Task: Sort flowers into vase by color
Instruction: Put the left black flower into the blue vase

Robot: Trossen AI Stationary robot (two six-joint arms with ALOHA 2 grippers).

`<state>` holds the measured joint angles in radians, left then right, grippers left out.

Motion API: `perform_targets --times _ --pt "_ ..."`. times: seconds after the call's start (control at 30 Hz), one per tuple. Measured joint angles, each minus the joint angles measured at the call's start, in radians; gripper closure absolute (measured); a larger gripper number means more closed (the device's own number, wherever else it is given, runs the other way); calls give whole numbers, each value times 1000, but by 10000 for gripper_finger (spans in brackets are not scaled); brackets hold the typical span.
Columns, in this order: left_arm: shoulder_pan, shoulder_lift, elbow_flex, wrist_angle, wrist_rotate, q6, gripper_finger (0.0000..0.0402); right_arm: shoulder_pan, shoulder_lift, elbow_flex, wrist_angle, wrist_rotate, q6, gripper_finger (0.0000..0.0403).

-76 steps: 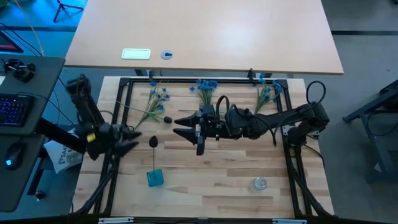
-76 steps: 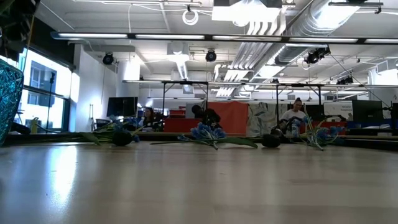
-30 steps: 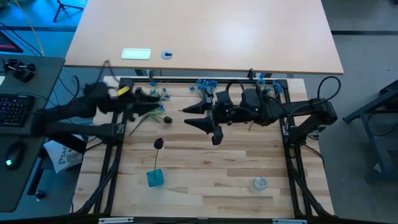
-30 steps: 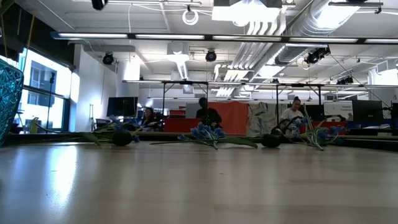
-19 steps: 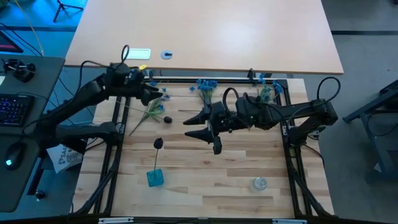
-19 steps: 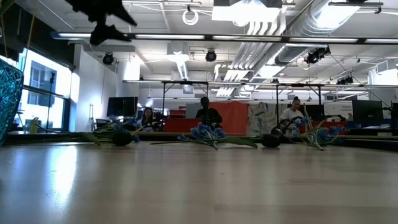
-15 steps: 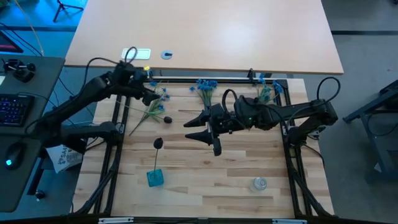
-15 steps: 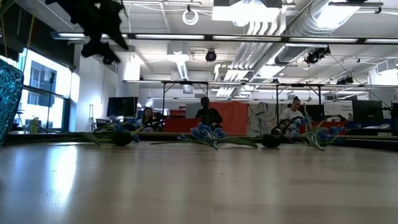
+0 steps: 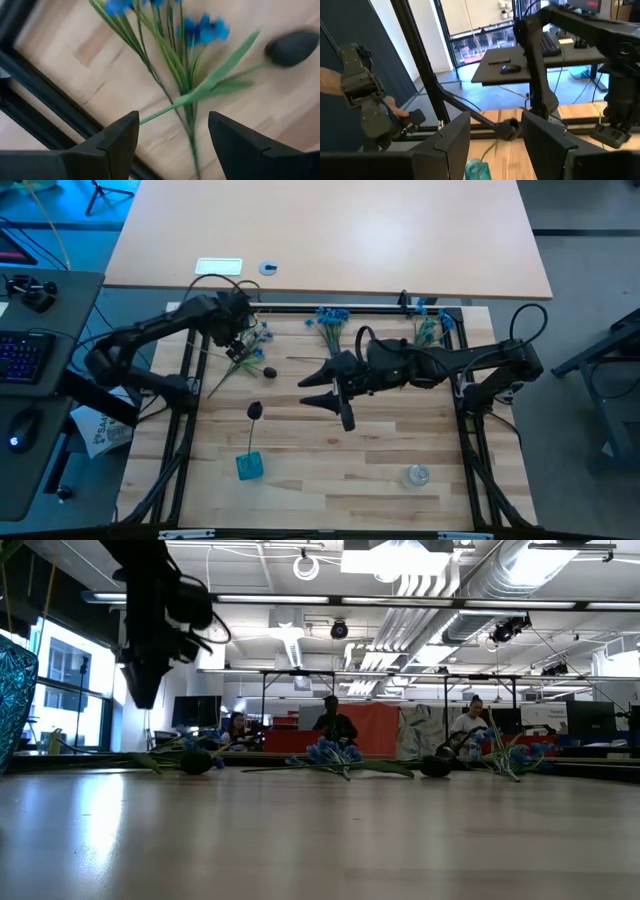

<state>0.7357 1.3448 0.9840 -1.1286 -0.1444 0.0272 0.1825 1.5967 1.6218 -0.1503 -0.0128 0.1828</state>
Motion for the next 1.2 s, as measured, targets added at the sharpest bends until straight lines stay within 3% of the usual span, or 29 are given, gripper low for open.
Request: perform_targets --times 0.33,0.5,0.8,1.2 --pt "-1 179 0 -30 -16 169 174 2 0 0 -34 15 3 231" --pt "-1 254 0 -25 -90 187 174 2 0 0 -54 19 44 231" --pt "-1 353 0 -32 -94 205 178 3 0 0 -110 20 131 231" --pt "7 367 0 -25 -121 316 289 42 0 0 -115 129 128 231"
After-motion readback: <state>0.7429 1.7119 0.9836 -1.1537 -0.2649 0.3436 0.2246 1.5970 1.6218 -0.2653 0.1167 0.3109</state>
